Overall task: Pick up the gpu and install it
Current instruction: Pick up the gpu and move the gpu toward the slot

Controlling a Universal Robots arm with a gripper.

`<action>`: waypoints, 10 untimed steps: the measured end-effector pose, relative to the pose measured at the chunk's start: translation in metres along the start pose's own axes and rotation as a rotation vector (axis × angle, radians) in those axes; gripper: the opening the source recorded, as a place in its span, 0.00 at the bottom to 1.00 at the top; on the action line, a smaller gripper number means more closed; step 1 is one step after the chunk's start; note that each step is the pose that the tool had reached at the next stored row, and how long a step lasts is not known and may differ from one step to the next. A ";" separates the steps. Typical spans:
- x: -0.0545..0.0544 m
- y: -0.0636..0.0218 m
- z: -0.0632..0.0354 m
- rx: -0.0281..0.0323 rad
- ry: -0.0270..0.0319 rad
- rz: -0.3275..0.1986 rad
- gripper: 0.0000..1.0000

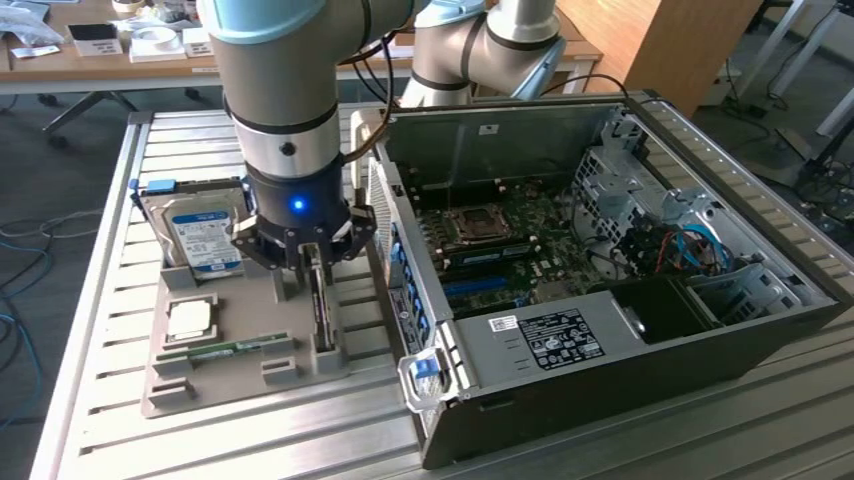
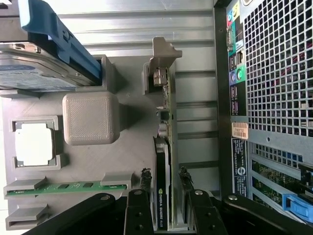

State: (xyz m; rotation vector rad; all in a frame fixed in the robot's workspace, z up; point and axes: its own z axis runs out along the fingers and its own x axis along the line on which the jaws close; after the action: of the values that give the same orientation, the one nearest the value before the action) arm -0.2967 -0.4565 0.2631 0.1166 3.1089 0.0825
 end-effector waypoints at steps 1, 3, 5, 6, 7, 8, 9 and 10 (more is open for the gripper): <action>0.000 0.0000 0.0008 -0.0002 -0.0002 0.000 0.36; 0.000 -0.0002 0.0026 0.0003 0.0001 0.000 0.36; 0.000 -0.0003 0.0045 0.0006 0.0000 0.000 0.36; 0.000 -0.0003 0.0053 0.0009 0.0000 0.000 0.36; 0.000 -0.0003 0.0059 0.0024 0.0000 0.000 0.36; 0.000 -0.0003 0.0063 0.0054 -0.0001 0.000 0.36; 0.000 -0.0003 0.0070 0.0080 -0.0004 0.000 0.36; -0.001 -0.0003 0.0077 0.0095 -0.0007 0.000 0.36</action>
State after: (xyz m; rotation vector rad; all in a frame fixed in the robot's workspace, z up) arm -0.2959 -0.4565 0.2553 0.1165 3.1090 0.0678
